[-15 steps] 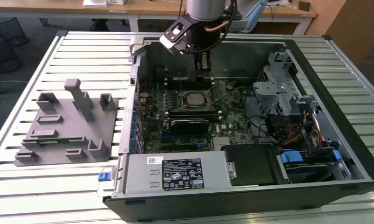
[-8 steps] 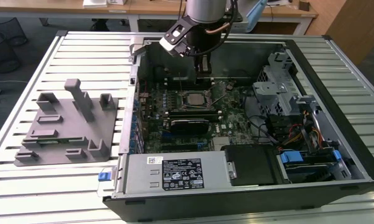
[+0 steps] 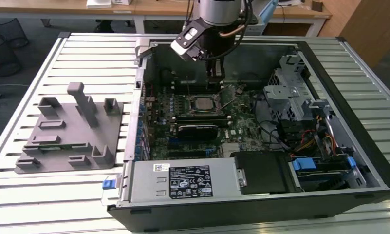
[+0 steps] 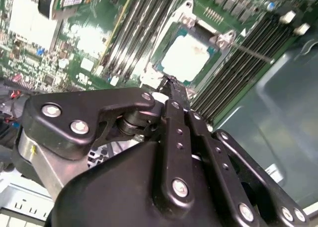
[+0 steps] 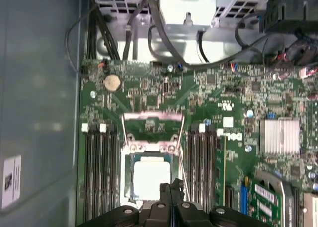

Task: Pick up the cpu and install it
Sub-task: 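Close the cpu cover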

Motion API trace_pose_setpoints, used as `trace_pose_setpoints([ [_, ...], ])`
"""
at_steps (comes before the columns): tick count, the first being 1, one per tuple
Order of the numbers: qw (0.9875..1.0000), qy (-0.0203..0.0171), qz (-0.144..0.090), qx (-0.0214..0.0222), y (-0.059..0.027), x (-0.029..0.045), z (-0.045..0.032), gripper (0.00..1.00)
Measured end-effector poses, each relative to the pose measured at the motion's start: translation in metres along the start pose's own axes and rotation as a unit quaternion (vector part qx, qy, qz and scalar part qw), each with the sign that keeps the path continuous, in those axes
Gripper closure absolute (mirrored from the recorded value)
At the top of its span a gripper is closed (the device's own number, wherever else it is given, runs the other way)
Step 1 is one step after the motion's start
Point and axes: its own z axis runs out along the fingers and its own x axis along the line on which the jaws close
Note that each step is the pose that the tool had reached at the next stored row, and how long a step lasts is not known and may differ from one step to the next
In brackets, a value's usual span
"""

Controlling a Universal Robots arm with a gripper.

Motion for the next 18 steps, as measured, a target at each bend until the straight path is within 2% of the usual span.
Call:
trace_pose_setpoints([
  [3, 1.0000, -0.0001, 0.000, 0.0001, 0.0074, -0.0001, 0.0002, 0.89],
  [6, 1.0000, -0.0002, 0.000, 0.0004, 0.0093, -0.0001, -0.0005, 0.89],
  [10, 1.0000, 0.0000, 0.000, 0.0006, 0.0097, -0.0004, -0.0112, 0.89],
  [13, 1.0000, 0.0001, 0.000, 0.0006, 0.0104, -0.0004, -0.0132, 0.89],
  [18, 1.0000, 0.0000, 0.000, 0.0022, 0.0263, -0.0005, -0.0127, 0.89],
])
